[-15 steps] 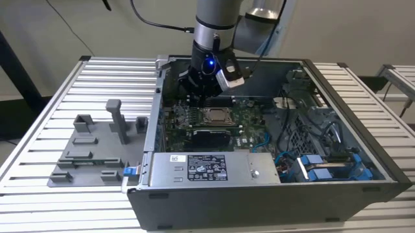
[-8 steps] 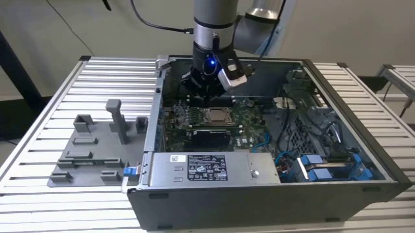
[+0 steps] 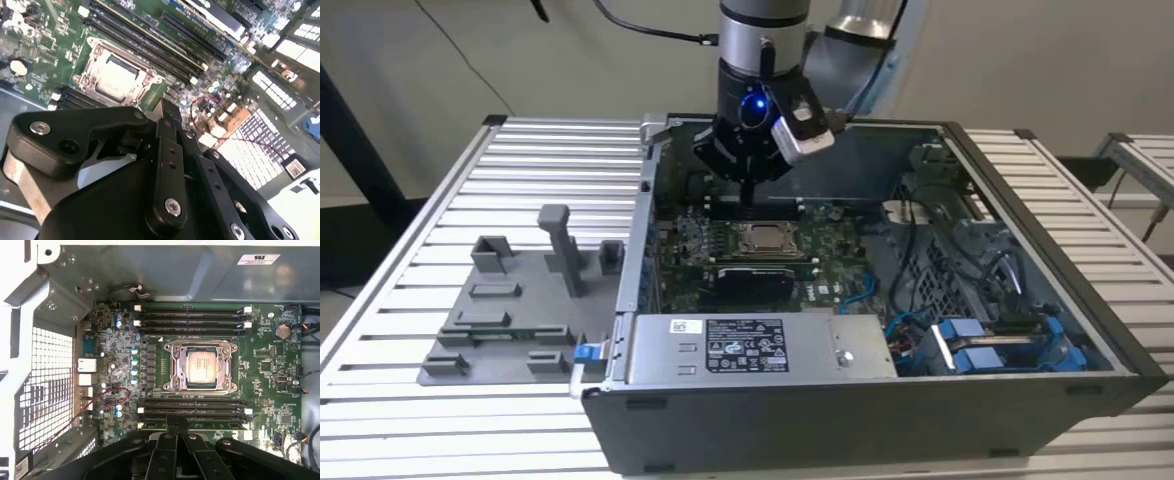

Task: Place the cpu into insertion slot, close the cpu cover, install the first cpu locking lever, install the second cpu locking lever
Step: 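Install the second cpu locking lever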

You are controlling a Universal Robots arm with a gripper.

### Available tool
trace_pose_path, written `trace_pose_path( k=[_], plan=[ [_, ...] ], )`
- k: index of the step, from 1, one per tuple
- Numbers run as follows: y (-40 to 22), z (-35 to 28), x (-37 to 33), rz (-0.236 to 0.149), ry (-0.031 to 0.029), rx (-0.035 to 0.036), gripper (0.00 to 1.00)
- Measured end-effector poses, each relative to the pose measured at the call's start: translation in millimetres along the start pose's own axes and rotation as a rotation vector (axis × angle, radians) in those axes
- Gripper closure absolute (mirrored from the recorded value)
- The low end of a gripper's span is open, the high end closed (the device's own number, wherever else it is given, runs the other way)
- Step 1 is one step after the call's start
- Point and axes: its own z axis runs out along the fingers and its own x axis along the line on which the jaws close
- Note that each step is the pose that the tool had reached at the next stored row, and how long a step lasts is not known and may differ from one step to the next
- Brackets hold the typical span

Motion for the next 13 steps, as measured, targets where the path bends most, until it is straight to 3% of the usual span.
trace_pose_path(
  k=[13],
  plan=[
    [-0.2, -0.1, 0.0, 0.000, 0.0002, -0.0018, 0.89]
  ],
)
